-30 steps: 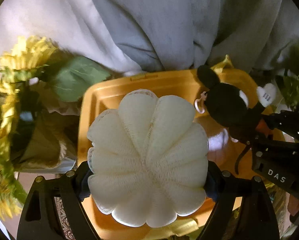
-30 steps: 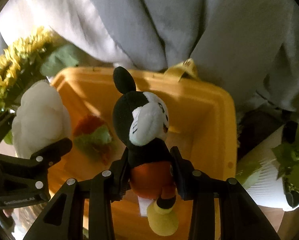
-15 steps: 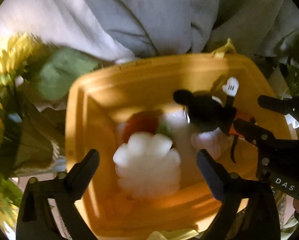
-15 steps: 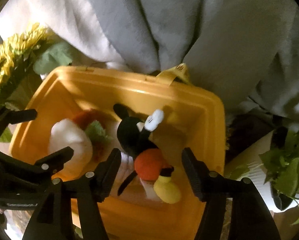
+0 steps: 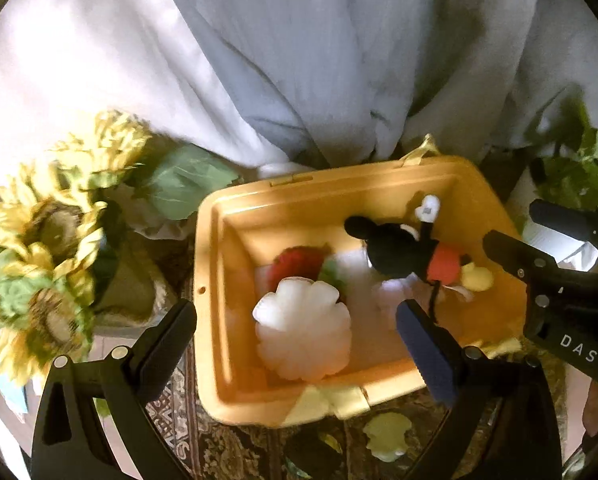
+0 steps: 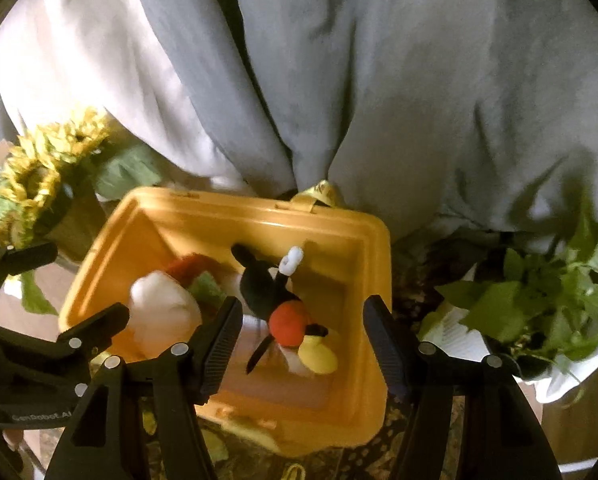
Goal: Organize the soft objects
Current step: 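Open both tools to release the bath puff and Mickey into the crate, then withdraw both tools from the crate toward the frog and blue card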
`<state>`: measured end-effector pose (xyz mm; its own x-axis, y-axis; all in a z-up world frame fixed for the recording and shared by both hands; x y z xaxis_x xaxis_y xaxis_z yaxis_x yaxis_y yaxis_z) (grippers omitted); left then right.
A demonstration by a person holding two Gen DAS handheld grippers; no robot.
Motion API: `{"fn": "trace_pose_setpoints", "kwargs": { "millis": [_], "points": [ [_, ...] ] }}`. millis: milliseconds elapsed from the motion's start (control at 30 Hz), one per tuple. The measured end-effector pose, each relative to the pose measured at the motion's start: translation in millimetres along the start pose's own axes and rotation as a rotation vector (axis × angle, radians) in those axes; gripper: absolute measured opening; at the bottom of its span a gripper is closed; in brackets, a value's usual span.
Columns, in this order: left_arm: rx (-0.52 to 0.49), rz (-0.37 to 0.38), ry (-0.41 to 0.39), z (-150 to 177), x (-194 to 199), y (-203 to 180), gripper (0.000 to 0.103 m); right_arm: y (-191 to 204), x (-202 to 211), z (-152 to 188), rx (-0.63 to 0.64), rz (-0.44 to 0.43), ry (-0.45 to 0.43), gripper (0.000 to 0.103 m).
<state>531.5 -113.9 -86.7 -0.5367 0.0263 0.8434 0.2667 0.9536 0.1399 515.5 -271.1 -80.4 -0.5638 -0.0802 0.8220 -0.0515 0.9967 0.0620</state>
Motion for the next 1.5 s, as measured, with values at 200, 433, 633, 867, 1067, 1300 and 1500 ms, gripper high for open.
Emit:
{"fn": "trace_pose_setpoints", "kwargs": {
  "millis": [200, 433, 633, 867, 1067, 1300, 1500],
  "points": [
    [0.026, 0.008, -0.073, 11, 38, 5, 0.102, 6, 37, 1, 0.012, 0.024, -0.087, 0.064],
    [0.028, 0.022, -0.125, 31, 70, 1, 0.102, 5, 71, 19, -0.012, 0.050, -0.140, 0.064],
    [0.034, 0.050, -0.144, 54, 81, -12, 0.102, 1, 87, 44, -0.025, 0.073, -0.149, 0.069],
    [0.078, 0.073, -0.163, 81, 88, -24, 0.102, -14, 104, 80, -0.122, 0.136, -0.174, 0.069],
    [0.060, 0.067, -0.179, 98, 87, -35, 0.102, -31, 111, 111, -0.221, 0.193, -0.189, 0.070],
    [0.053, 0.107, -0.133, 120, 72, -52, 0.101, -46, 108, 148, -0.324, 0.224, -0.179, 0.069],
    [0.047, 0.126, -0.119, 139, 59, -64, 0.101, -60, 107, 176, -0.415, 0.269, -0.202, 0.070]
  ]
}}
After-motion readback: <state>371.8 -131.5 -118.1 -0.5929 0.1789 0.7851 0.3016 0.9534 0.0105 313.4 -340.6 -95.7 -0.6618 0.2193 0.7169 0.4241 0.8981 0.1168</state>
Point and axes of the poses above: each gripper's, at about its wrist camera, not at the fingertips, and x roughly against the way its jaws point, y to its left, z to its underside, the point moved 9 cm from there along -x, roughly the way its jaws point, and after that the axes turned 6 degrees about -z, right-handed, at the moved point
